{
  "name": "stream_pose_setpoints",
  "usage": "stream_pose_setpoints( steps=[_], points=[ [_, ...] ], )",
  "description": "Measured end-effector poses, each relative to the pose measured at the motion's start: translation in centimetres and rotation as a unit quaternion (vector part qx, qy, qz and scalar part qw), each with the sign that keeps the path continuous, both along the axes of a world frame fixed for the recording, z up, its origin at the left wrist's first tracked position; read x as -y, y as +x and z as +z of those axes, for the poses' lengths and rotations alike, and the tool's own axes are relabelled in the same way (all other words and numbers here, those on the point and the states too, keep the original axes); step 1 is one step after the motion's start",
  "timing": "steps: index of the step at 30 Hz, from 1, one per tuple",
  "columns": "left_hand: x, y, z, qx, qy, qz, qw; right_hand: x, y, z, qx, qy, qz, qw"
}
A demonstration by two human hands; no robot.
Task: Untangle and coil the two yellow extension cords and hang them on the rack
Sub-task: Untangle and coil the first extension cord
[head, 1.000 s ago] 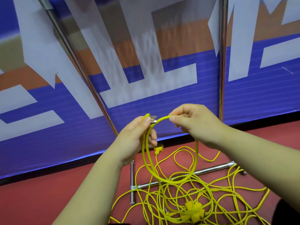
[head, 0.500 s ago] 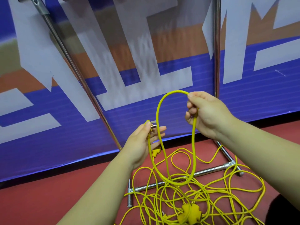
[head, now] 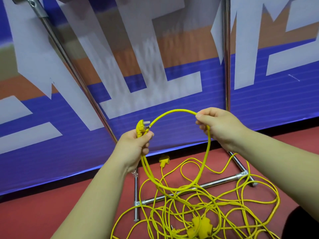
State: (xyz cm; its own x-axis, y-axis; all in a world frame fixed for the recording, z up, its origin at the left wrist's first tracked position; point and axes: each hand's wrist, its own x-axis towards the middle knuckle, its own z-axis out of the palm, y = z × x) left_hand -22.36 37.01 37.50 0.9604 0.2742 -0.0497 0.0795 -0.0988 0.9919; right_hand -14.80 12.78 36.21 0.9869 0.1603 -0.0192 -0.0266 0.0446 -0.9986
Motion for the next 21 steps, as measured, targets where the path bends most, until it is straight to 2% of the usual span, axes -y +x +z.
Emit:
stream_pose_setpoints(
  steps=[4,7,10,13,16,18,21],
  points=[
    [-0.8,-0.5,0.2,-0.011,-0.002,0.007,1.0,-0.7,-0.1,-0.9,0.021,-0.045,0.018,0.999],
    [-1.2,-0.8,0.9,0.0,-0.005,0.032,0.999,-1.4,-0.2,-2.1,-0.013,-0.069,0.023,0.997],
    [-1.9,-0.8,2.1,0.044,-0.101,0.067,0.992,-2.3,-0.8,-4.0,-0.059,-0.118,0.035,0.991],
    [-2.9,-0.8,2.9,0.099,-0.188,0.077,0.974,-3.6,-2.4,-6.2,-0.058,-0.178,0.138,0.972],
    [-3.5,-0.9,3.2,0.132,-0.234,0.081,0.96,-5.9,-4.4,-8.9,-0.042,-0.25,0.273,0.928],
    [-3.7,-1.0,3.3,0.145,-0.26,0.083,0.951,-7.3,-5.4,-10.2,-0.025,-0.279,0.312,0.908],
    [-4.2,-1.2,3.4,0.164,-0.294,0.076,0.938,-8.6,-5.8,-11.5,-0.007,-0.269,0.322,0.908]
  ],
)
